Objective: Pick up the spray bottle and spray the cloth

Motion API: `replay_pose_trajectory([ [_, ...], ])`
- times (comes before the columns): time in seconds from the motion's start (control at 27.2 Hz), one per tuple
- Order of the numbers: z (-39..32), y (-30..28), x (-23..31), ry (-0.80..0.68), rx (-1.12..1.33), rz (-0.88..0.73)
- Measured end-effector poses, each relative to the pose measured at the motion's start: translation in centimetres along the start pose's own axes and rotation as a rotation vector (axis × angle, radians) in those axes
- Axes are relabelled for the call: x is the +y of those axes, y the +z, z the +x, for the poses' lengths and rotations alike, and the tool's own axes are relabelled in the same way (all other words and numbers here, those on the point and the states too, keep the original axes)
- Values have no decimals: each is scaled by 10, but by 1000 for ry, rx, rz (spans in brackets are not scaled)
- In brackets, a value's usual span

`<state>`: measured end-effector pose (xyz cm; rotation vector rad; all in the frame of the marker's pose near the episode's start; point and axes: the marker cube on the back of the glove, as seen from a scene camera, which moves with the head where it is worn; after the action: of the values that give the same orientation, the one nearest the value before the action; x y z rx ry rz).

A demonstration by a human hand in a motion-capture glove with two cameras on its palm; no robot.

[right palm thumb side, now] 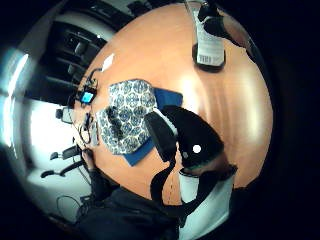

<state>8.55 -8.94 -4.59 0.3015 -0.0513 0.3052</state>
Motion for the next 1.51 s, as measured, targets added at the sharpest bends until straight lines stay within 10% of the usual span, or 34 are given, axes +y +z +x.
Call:
replay_pose_trajectory([
  [0.88, 39, 38, -63, 200, -257, 236],
  [1.51, 40, 57, -72, 283, -933, 438],
])
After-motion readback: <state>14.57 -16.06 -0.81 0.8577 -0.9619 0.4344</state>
